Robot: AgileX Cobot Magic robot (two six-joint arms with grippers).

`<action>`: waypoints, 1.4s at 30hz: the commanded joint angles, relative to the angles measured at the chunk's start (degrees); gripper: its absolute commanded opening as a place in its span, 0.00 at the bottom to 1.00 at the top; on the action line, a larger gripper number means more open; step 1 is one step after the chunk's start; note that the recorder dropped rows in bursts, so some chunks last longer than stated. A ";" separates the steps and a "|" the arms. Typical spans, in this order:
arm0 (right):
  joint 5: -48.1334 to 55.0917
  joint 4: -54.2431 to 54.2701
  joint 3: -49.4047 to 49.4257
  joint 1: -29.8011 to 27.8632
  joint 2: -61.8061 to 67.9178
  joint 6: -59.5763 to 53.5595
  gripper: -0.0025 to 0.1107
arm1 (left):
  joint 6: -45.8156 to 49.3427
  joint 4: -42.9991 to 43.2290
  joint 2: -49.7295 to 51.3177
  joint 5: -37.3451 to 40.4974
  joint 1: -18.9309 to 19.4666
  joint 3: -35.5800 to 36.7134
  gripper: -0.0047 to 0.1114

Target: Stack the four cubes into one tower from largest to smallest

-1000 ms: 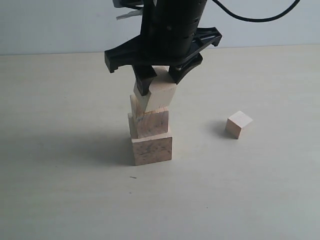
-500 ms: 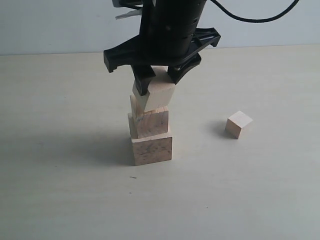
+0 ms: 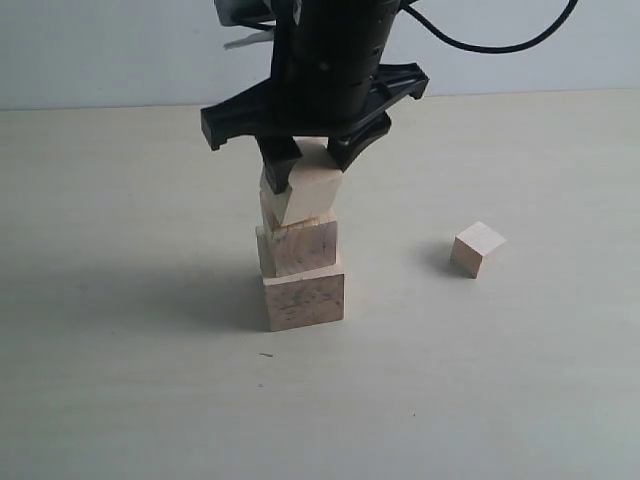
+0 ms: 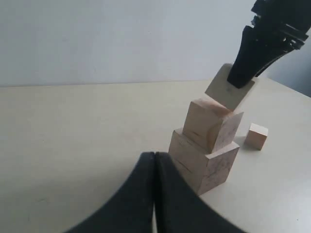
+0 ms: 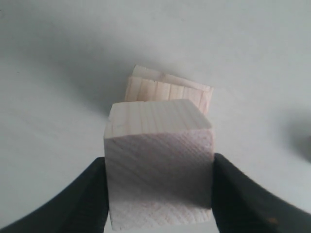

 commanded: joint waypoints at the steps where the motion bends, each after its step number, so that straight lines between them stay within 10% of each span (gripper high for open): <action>1: -0.40 -0.58 -2.28 0.07 -0.15 -0.52 0.09 | 0.12 -0.11 -0.38 -0.16 0.15 0.18 0.04; 19: 0.54 -0.95 -2.28 0.07 1.90 -1.51 0.09 | 0.12 -0.11 -0.38 -0.16 0.15 0.18 0.04; 29: 0.54 -0.71 -2.28 0.07 1.90 -2.64 0.59 | 0.12 -0.11 -0.38 -0.16 0.15 0.18 0.04; 42: 0.54 0.00 -2.28 0.07 1.90 -3.80 0.66 | 0.12 -0.11 -0.38 -0.16 0.15 0.18 0.04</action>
